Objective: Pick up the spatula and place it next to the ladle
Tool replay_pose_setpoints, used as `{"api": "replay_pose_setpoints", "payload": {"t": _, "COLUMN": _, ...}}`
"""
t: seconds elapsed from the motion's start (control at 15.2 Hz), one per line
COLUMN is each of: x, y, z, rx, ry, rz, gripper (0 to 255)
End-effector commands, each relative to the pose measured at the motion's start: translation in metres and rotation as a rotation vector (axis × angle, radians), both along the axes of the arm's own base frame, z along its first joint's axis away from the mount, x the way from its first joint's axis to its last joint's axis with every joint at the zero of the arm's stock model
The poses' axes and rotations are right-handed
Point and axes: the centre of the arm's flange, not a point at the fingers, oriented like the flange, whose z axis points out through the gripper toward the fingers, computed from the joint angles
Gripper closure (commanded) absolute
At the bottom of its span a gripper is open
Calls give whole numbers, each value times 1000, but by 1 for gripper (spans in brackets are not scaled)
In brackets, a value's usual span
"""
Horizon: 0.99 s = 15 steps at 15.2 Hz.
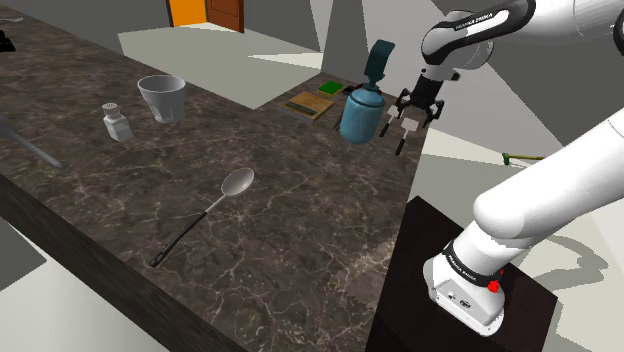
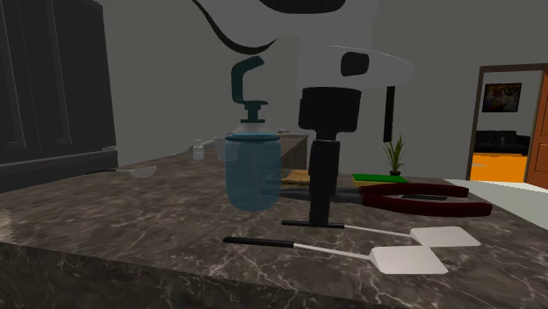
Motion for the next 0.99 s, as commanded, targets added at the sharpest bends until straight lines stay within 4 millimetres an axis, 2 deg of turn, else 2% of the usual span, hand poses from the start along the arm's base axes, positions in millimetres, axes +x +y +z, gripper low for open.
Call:
{"api": "replay_pose_setpoints", "payload": {"t": 0.0, "x": -1, "y": -5, "z": -11, "rx": 2, "ry": 3, "rz": -26, "gripper": 0}}
{"api": "replay_pose_setpoints", "payload": {"t": 0.4, "x": -1, "y": -3, "z": -46, "rx": 2, "ry": 3, "rz": -26, "gripper": 0}}
{"api": "replay_pose_setpoints", "payload": {"t": 0.92, "x": -1, "y": -3, "z": -46, "rx": 2, "ry": 3, "rz": -26, "gripper": 0}}
